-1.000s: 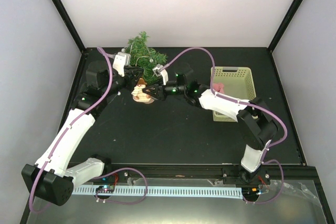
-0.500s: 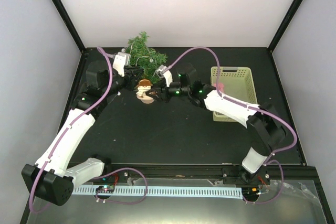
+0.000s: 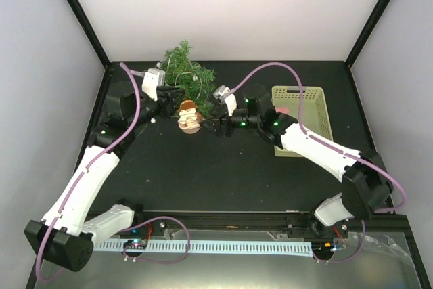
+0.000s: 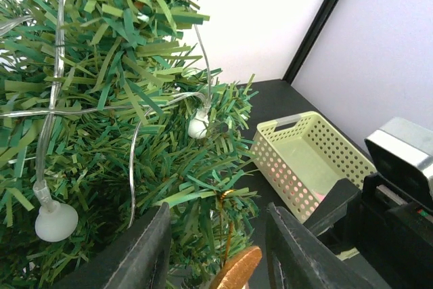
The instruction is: Decorate the small christmas tree
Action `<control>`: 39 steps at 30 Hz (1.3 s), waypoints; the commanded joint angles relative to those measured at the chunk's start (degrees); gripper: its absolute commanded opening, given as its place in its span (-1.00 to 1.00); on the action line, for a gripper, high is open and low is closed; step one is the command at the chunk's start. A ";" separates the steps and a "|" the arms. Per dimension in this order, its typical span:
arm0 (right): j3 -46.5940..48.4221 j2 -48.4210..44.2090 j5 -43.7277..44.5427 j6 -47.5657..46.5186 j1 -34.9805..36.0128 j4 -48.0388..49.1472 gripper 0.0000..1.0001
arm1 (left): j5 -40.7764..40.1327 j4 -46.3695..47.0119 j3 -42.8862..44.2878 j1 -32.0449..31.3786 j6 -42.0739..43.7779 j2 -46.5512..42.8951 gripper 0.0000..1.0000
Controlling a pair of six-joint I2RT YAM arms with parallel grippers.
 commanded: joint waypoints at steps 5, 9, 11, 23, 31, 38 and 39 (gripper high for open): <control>-3.68 -2.92 3.93 -0.77 -0.87 0.93 0.32 | -0.06 -1.38 -0.44 0.41 0.21 -2.29 -0.17; -6.25 -2.38 6.26 0.70 -0.85 4.23 0.26 | 0.31 -1.99 -0.39 0.36 -0.18 -2.80 -0.14; -7.34 -2.04 7.81 1.27 -0.83 6.12 0.23 | 0.74 -2.45 -0.30 0.36 -0.54 -3.43 -0.11; -9.89 -3.11 11.52 2.81 -0.83 6.32 0.19 | 0.17 -7.18 -4.50 0.37 1.08 -9.32 0.19; -6.17 -7.83 26.92 -2.06 -0.97 -8.36 0.25 | 1.76 -6.74 -11.31 0.32 1.96 -14.30 0.29; -8.44 -5.54 19.09 -0.62 -0.94 1.10 0.16 | 3.25 -5.37 -13.90 0.36 0.73 -12.36 0.23; -8.23 -4.82 17.98 0.40 -0.86 2.59 0.14 | 2.98 -5.68 -13.32 0.36 0.90 -12.22 0.21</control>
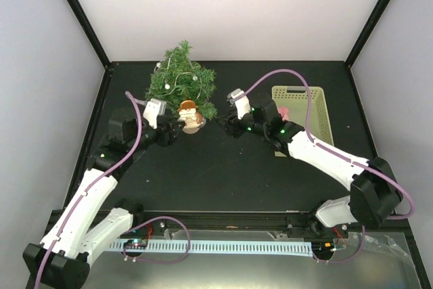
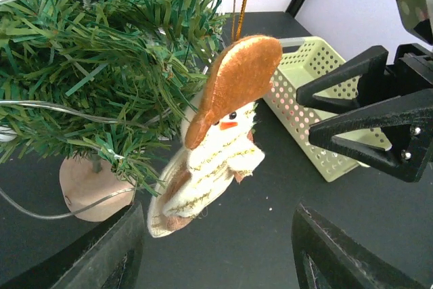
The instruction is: Decorate the small christmas tree
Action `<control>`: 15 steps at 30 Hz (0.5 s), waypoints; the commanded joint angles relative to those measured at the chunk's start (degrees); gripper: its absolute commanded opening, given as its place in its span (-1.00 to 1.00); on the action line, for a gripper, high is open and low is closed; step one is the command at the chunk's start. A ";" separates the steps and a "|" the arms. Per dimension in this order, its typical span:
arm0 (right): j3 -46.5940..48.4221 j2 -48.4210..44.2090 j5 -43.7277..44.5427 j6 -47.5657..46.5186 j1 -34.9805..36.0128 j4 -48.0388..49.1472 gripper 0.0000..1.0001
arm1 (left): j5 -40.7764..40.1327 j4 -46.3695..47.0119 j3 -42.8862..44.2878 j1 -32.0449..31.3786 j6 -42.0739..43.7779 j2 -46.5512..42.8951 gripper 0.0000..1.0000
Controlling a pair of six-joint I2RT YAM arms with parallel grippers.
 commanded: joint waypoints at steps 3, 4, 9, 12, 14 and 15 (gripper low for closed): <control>0.69 3.17 -6.13 4.01 0.36 9.86 0.05 | 0.62 -0.06 3.65 0.36 0.19 0.78 0.13; 1.23 3.09 -6.53 3.95 0.77 10.68 0.02 | 0.87 0.01 4.52 0.36 -0.05 0.78 0.06; 3.01 1.79 -7.72 0.40 2.93 14.12 -0.09 | 1.82 0.74 6.12 0.32 -4.32 1.64 -0.12; 4.40 2.09 -9.47 -1.31 2.95 15.46 -0.10 | 1.07 0.71 5.45 0.36 -5.01 0.85 -0.12; 6.56 3.13 -11.50 -2.82 3.00 14.63 -0.09 | -2.11 0.34 4.30 0.36 -4.53 -0.44 0.02; 7.58 3.87 -11.93 -3.61 3.18 14.17 -0.06 | -3.91 0.09 3.58 0.36 -4.08 -1.25 0.04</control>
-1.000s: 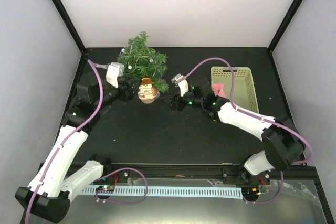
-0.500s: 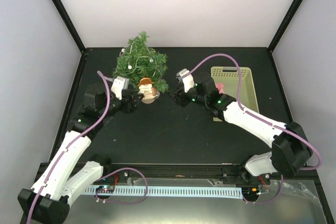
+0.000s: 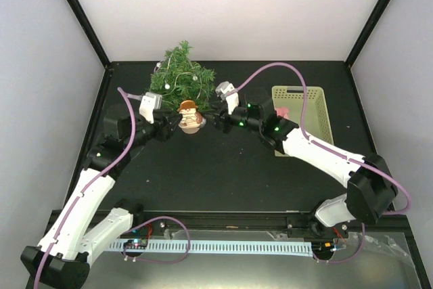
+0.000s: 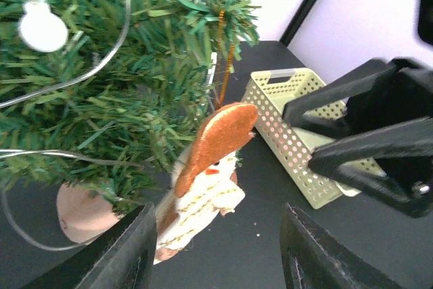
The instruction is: Decorate the small christmas tree
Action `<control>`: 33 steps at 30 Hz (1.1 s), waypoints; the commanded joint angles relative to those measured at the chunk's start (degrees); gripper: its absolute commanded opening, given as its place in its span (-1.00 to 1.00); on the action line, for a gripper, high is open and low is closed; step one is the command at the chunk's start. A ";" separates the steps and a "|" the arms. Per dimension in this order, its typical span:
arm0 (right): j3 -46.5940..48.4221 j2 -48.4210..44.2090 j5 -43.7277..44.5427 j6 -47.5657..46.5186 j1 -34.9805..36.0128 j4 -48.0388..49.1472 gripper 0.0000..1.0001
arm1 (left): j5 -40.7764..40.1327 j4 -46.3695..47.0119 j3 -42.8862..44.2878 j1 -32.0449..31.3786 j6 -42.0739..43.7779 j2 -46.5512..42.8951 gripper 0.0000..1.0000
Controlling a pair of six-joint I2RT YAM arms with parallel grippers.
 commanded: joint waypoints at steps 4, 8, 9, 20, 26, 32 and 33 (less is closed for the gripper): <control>8.67 4.07 -3.47 -6.92 1.19 0.21 0.00 | -10.30 -1.59 -3.03 0.36 1.91 -5.97 0.14; 11.11 6.39 -4.02 -9.59 2.33 -0.76 -0.01 | -16.71 -3.82 -4.76 0.36 3.84 -10.60 0.16; 11.48 6.87 -3.88 -10.18 2.62 -0.83 -0.01 | -18.74 -4.18 -5.02 0.37 4.27 -12.14 0.16; 16.31 10.79 -2.45 -11.59 3.71 -3.48 -0.42 | -24.01 -4.12 -7.39 0.36 5.38 -17.08 0.15; 15.90 9.73 -2.04 -11.63 4.04 -3.23 -0.91 | -23.58 -3.66 -7.53 0.32 5.34 -17.08 0.15; 16.23 7.94 -2.07 -11.69 4.25 -2.98 -0.98 | -23.00 -3.30 -7.77 0.36 5.30 -16.99 0.15; 16.30 7.54 -1.94 -11.75 4.20 -2.94 -0.98 | -22.83 -3.03 -7.88 0.36 5.30 -16.93 0.15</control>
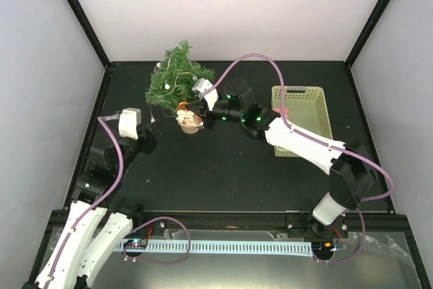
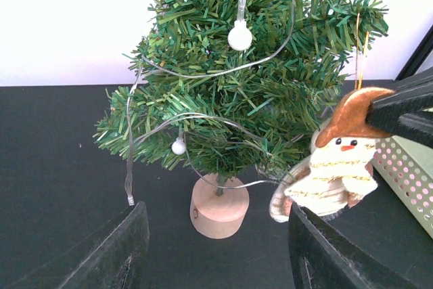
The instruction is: Decorate the small christmas tree
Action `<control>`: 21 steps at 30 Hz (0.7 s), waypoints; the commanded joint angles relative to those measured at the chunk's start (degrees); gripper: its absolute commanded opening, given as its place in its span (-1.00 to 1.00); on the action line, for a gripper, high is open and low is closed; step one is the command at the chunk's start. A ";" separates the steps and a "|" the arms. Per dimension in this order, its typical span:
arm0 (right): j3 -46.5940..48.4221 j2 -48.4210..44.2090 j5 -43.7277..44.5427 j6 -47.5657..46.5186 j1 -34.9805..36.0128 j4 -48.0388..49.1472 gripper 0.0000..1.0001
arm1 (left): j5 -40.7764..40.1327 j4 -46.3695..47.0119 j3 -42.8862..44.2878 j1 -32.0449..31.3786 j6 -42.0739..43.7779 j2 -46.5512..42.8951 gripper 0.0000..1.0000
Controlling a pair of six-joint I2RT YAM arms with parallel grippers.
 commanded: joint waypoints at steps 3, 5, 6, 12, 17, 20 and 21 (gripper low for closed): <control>1.61 -3.75 0.87 -1.01 0.33 1.22 -0.98 | 0.12 0.78 -0.16 0.36 0.73 0.16 0.15; 1.89 -4.00 1.39 -1.54 0.37 1.15 -0.98 | 0.12 0.78 -0.19 0.36 0.73 0.15 0.15; 2.07 -4.05 1.62 -1.85 0.41 1.00 -0.98 | 0.04 0.73 -0.17 0.36 0.73 0.09 0.16; 3.37 -4.09 1.08 -2.79 0.42 0.26 -0.98 | -0.14 0.61 -0.17 0.36 0.78 0.08 0.16; 4.16 -5.34 -2.28 -2.68 0.46 1.55 -0.98 | -0.14 0.62 -0.26 0.36 0.66 0.16 0.16; 5.21 -5.52 -1.72 -2.66 0.46 2.90 -0.98 | -0.08 0.51 -0.30 0.36 0.43 0.31 0.16; 6.26 -5.09 -0.45 -2.76 0.42 2.37 -0.98 | -0.06 0.62 -0.18 0.36 0.38 0.38 0.17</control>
